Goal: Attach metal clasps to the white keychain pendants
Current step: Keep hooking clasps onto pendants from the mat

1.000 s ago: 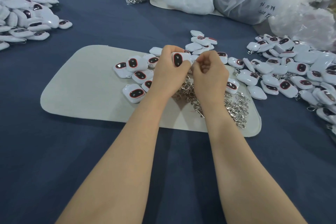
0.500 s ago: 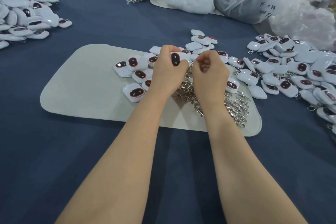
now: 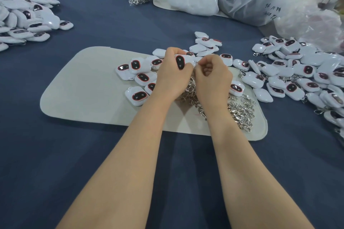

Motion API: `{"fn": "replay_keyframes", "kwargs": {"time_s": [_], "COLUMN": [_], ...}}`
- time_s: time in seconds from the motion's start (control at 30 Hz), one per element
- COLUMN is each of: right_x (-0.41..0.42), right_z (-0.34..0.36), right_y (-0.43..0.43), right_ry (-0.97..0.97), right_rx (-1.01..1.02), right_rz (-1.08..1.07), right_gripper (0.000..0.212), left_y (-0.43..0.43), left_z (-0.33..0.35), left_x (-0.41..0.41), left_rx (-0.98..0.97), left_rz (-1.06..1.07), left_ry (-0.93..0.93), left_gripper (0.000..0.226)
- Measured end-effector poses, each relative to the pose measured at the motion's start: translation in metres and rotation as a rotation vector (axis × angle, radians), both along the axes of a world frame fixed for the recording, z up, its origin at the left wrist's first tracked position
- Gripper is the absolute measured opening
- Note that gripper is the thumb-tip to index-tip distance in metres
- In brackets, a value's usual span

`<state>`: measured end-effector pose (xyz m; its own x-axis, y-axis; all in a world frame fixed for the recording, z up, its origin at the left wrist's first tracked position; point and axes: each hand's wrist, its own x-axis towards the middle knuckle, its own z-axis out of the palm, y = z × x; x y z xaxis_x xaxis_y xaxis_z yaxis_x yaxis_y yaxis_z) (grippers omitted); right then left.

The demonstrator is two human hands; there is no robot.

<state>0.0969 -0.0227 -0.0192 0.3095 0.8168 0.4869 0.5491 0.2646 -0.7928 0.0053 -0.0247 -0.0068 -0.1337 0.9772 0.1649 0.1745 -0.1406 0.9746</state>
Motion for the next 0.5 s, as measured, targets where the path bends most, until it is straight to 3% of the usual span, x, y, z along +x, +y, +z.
{"fn": "replay_keyframes", "kwargs": {"time_s": [0.5], "right_x": [-0.0017], "right_z": [-0.0001], "right_y": [-0.0023], "right_ry": [-0.195], "right_rx": [0.040], "right_rz": [0.023], "right_gripper": [0.007], "left_y": [0.0000], "left_z": [0.0002], "left_x": [-0.0007], "left_rx": [0.030], "left_rz": [0.011], "left_ry": [0.004], "left_gripper": [0.022]}}
